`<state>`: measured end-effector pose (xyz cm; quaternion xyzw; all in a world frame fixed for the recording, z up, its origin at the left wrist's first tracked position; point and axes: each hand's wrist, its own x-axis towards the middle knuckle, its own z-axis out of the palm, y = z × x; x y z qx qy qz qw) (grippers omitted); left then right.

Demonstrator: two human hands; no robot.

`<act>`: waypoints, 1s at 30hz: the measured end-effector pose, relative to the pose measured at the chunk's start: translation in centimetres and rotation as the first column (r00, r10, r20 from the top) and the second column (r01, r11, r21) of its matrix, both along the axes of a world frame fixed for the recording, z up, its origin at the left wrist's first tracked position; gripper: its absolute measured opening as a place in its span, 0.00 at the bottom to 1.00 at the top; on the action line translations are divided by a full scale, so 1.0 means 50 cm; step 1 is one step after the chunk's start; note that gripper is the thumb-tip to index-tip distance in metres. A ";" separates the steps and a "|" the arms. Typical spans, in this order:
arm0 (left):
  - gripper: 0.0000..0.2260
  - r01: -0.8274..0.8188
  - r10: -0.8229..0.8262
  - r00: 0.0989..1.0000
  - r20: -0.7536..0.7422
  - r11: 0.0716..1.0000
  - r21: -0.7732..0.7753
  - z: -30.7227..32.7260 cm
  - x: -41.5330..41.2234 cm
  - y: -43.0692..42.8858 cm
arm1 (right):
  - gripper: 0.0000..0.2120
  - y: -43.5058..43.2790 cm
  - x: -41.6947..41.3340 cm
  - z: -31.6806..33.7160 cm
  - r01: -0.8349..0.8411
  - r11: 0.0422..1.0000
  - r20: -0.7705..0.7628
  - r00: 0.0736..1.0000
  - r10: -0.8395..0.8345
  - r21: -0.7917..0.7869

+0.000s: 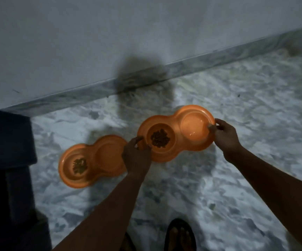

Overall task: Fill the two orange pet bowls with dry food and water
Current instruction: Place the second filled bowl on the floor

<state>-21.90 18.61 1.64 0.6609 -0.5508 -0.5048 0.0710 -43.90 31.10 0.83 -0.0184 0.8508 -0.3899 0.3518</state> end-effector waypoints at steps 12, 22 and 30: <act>0.13 -0.039 0.040 0.999 0.005 0.999 -0.012 -0.173 -0.027 -0.020 | 0.20 -0.034 -0.015 -0.211 -0.018 0.997 -0.040 0.999 0.020 0.069; 0.23 0.101 -0.099 0.994 0.038 0.994 -0.032 -0.011 -0.010 -0.037 | 0.34 -0.041 0.058 -0.045 -0.162 0.955 -0.128 0.972 0.199 0.249; 0.21 0.243 -0.245 0.970 -0.012 0.968 -0.069 0.491 0.045 -0.057 | 0.26 -0.072 0.191 0.491 -0.190 0.974 -0.119 0.971 0.205 0.126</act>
